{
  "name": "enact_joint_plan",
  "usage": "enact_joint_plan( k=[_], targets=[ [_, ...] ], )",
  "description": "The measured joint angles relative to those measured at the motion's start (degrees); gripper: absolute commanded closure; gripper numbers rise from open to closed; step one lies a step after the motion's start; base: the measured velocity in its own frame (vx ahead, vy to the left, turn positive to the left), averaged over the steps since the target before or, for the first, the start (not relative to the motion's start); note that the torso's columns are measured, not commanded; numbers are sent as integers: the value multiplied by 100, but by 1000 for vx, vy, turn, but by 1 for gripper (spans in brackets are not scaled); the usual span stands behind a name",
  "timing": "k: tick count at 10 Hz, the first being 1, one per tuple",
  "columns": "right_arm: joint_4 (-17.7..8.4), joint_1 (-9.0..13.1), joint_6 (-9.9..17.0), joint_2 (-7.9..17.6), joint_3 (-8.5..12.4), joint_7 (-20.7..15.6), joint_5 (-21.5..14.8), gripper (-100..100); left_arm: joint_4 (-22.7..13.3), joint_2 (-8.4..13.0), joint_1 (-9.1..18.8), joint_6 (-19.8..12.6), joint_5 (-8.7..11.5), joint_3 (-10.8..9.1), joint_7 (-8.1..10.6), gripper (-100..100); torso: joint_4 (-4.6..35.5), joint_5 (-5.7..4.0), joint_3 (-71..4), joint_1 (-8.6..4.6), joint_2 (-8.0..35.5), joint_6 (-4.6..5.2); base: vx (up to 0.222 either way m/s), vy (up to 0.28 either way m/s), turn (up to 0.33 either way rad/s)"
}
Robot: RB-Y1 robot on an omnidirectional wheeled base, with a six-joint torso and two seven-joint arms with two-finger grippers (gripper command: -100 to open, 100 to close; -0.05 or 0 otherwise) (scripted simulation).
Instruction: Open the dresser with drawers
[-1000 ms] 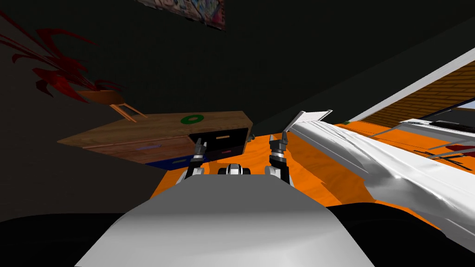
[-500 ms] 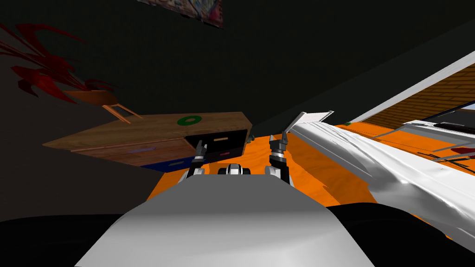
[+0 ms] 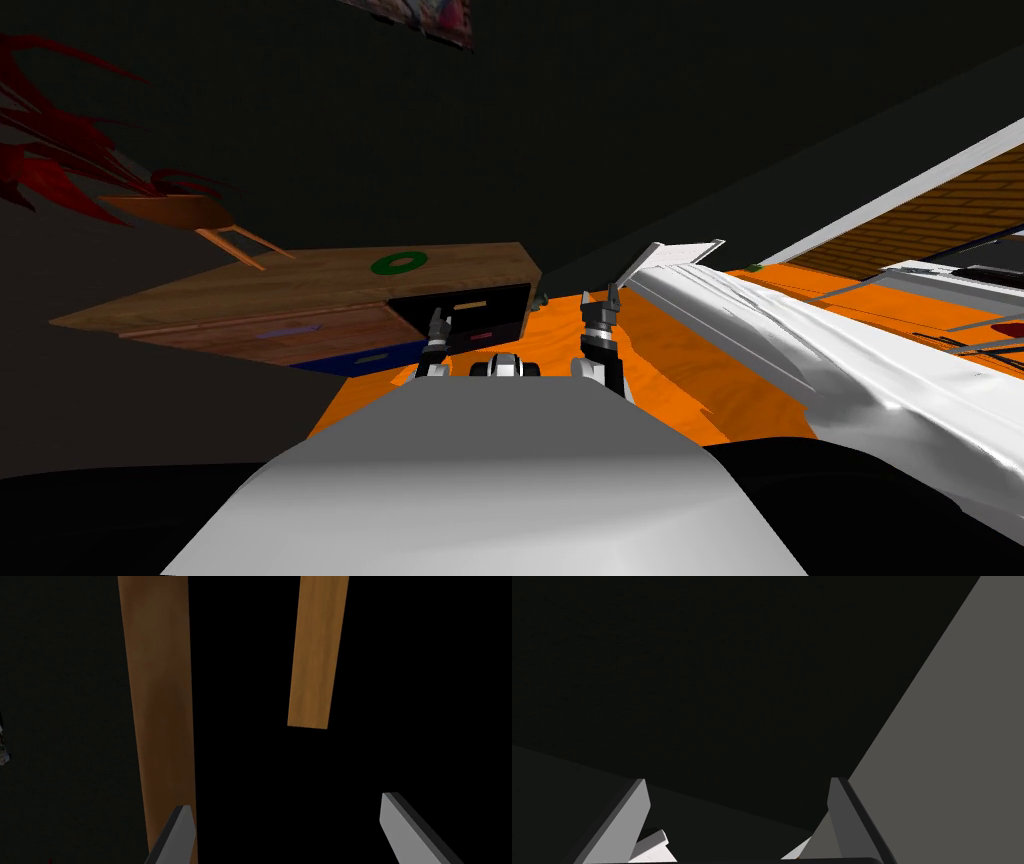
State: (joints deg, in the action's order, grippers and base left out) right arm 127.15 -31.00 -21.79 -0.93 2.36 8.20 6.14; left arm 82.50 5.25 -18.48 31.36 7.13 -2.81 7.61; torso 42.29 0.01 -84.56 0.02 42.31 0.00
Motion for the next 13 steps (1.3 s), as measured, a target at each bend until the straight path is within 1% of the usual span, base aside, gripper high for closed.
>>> enact_joint_plan(
  k=[3,4,5,6,7,9,12,13],
  targets=[
    [0,0,0,0,0,0,0,0,-224,-539,34,-1,28,-16,14,-100,0,-1,0,-1,0,0,49,-33,5],
    [0,1,0,0,0,0,0,0,-265,-675,57,-16,38,-27,24,-100,1,0,3,4,5,0,11,-8,0],
    [0,1,0,0,0,0,0,0,-269,-688,61,-20,39,-28,26,-100,2,1,5,7,9,-1,63,3,-1],
    [0,0,0,1,0,0,0,0,-176,-679,68,-104,45,-43,21,-100,-1,1,-5,6,-10,0,40,3,-1],
    [0,0,0,1,0,0,0,0,-162,-678,71,-130,46,-45,20,100,-2,1,-4,1,-4,0,6,1,0],
    [0,3,0,0,0,0,0,0,-95,-675,54,-111,44,-38,22,100,-12,13,8,3,4,11,-126,-27,14],
    [0,3,1,0,-1,0,0,0,25,-675,-55,-185,35,7,31,100,0,-2,1,-7,0,0,-177,-54,8],
    [0,4,0,0,-1,0,0,0,83,-677,-90,-207,32,22,33,100,-1,-1,-2,-5,-2,0,-88,-25,3]
  ],
)
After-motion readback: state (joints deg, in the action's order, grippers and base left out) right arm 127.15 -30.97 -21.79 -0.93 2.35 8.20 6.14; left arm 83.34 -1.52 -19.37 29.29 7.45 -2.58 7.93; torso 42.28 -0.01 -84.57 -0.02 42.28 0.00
